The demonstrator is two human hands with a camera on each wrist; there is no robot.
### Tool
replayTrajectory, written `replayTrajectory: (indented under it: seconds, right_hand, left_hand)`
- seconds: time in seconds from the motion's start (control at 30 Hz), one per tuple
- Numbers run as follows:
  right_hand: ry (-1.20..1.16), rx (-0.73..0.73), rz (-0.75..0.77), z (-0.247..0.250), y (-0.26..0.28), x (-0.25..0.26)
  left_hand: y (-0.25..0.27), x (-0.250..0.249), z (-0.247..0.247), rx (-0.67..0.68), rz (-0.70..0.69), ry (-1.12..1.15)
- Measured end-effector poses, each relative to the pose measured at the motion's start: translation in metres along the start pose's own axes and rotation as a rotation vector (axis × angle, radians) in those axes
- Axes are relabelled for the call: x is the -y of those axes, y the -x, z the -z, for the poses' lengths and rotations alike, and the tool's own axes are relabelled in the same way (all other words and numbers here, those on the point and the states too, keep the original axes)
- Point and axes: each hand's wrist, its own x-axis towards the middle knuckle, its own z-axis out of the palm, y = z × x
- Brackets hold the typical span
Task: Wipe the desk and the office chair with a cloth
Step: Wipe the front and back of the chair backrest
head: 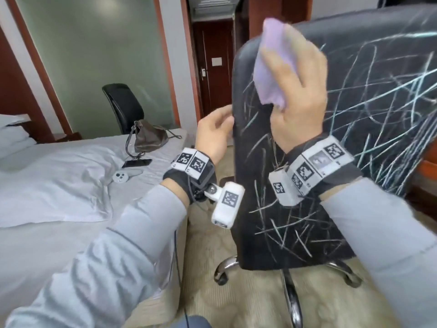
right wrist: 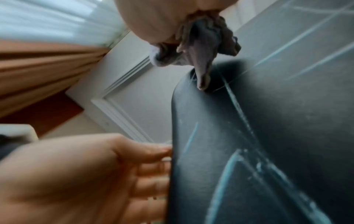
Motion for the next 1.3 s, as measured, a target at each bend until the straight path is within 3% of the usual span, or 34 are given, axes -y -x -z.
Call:
replayTrajectory:
  seconds: [0.1, 0.2, 0.3, 0.37, 0.43, 0.57, 0.63, 0.7, 0.83, 0.9, 1.0, 1.17, 1.23, 1.3]
  right_hand:
    - [0.126, 0.267, 0.109, -0.026, 0.011, -0.012]
    - [0.128, 0.491, 0.068, -0.033, 0.079, -0.009]
    - [0.135, 0.632, 0.091, -0.027, 0.141, 0.0]
    - [0.145, 0.679, 0.094, -0.026, 0.145, -0.001]
    - [0.159, 0.669, 0.087, -0.029, 0.122, 0.0]
    - [0.16, 0.468, 0.054, -0.044, 0.041, 0.003]
    - [0.152, 0.418, 0.046, -0.051, 0.025, 0.008]
    - [0.107, 0.417, -0.003, -0.054, 0.05, 0.014]
    - [0.115, 0.624, -0.025, -0.041, 0.163, 0.024]
    - [0.135, 0.653, -0.003, -0.037, 0.187, 0.017]
    - [0.168, 0.642, 0.023, -0.044, 0.161, 0.009]
    - [0.095, 0.326, -0.125, -0.056, 0.042, 0.0]
    - [0.086, 0.286, -0.123, -0.06, 0.036, 0.001]
    - [0.103, 0.364, -0.101, -0.061, 0.068, 0.005]
  left_hand:
    - [-0.01, 0.011, -0.003, 0.039, -0.033, 0.056]
    - [-0.007, 0.006, -0.004, 0.034, 0.002, 0.097]
    - [-0.007, 0.004, -0.003, 0.046, 0.024, 0.178]
    - [-0.008, 0.005, 0.001, 0.06, 0.021, 0.172]
    - [-0.009, 0.003, 0.005, 0.069, 0.022, 0.163]
    - [-0.015, 0.011, 0.009, 0.105, 0.003, 0.205]
    - [-0.019, 0.016, 0.009, 0.123, -0.002, 0.217]
    - [-0.019, 0.019, 0.008, 0.117, 0.01, 0.251]
    - [-0.017, 0.02, 0.004, 0.13, 0.066, 0.315]
    - [-0.023, 0.021, 0.003, 0.113, 0.017, 0.273]
    - [-0.034, 0.026, 0.004, 0.07, -0.054, 0.137]
    - [-0.042, 0.035, 0.011, 0.079, -0.11, 0.047]
    - [-0.045, 0.039, 0.011, 0.082, -0.108, 0.051]
    - [-0.044, 0.04, 0.009, 0.063, -0.121, 0.055]
